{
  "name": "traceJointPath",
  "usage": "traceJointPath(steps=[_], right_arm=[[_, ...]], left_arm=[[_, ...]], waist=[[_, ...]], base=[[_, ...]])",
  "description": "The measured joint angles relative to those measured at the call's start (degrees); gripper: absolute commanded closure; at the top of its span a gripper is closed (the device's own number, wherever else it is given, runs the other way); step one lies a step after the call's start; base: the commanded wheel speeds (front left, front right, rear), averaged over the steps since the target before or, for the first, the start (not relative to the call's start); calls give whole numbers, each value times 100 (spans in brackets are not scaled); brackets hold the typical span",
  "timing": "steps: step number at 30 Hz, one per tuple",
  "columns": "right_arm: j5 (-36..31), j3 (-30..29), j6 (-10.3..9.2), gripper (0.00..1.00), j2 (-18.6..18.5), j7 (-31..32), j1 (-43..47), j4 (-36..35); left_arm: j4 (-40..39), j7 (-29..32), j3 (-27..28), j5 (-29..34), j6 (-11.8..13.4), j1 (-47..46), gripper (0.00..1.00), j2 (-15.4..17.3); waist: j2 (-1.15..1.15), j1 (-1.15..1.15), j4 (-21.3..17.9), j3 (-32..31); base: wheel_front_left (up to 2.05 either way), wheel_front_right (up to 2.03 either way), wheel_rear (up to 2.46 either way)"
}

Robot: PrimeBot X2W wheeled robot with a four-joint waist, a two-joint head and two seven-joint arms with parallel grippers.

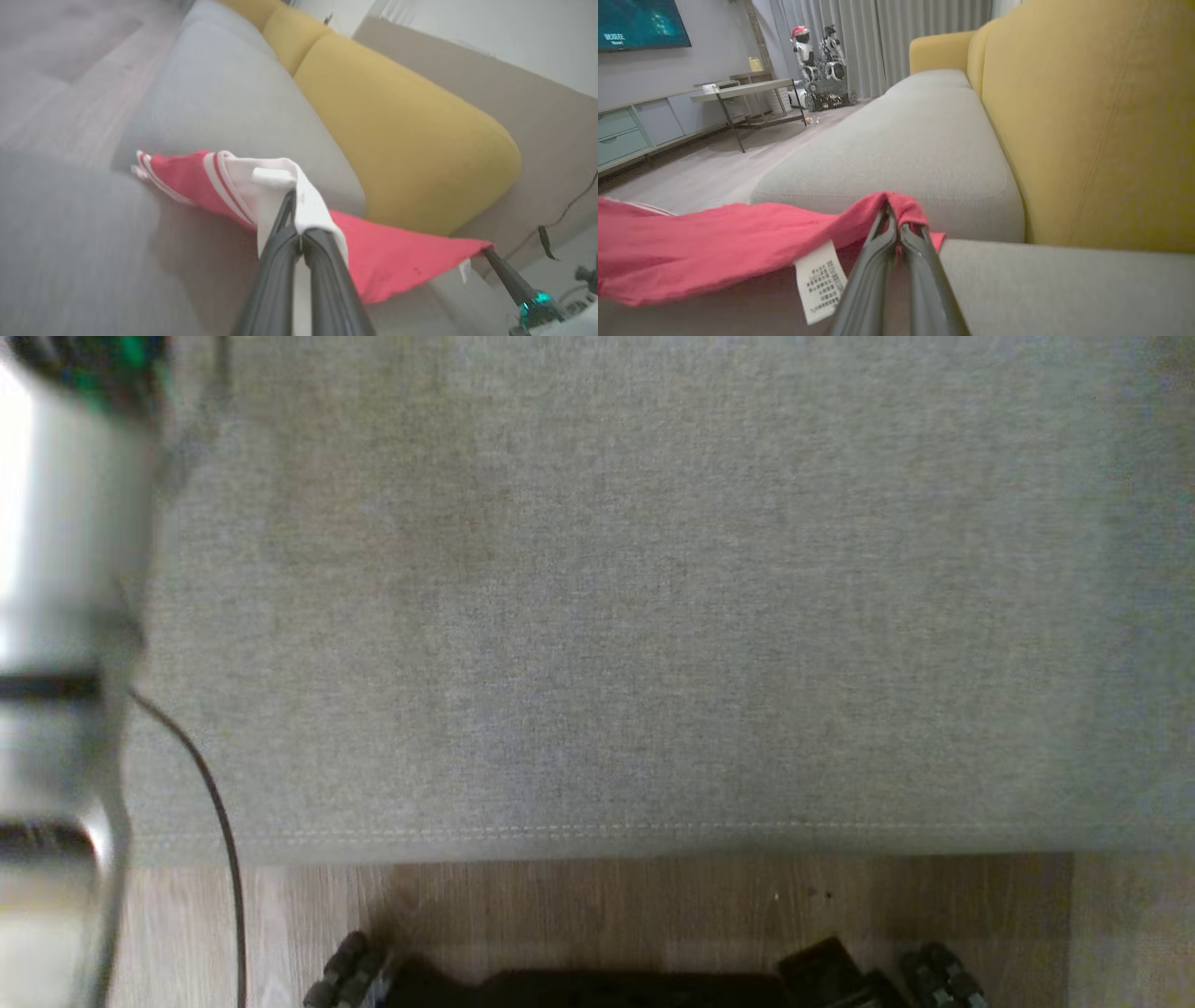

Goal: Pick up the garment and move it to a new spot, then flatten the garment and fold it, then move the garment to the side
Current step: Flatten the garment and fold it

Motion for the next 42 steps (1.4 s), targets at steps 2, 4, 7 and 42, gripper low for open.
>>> traceJointPath(steps=[2,4,7,42], right_arm=[[375,74,0,100,-3,127,398,-66],[828,48,0,100,-21,201,869,-294],[1337,58,0,100,-167,456,1691,-805],[1330,-2709,0,100,22,3805,7266,-5561]], left_arm=[[-356,350,-52,-321,0,748,100,66],[-769,804,-112,-683,102,1533,100,170],[-1514,1250,-160,-1002,435,2693,100,497],[-4395,1696,162,-2080,2017,5983,100,954]], waist=[[0,0,-16,-176],[0,0,-30,-369],[0,0,-55,-667],[1,-1,-197,-1957]], base=[[0,0,0],[0,0,0],[0,0,0],[0,0,0]])
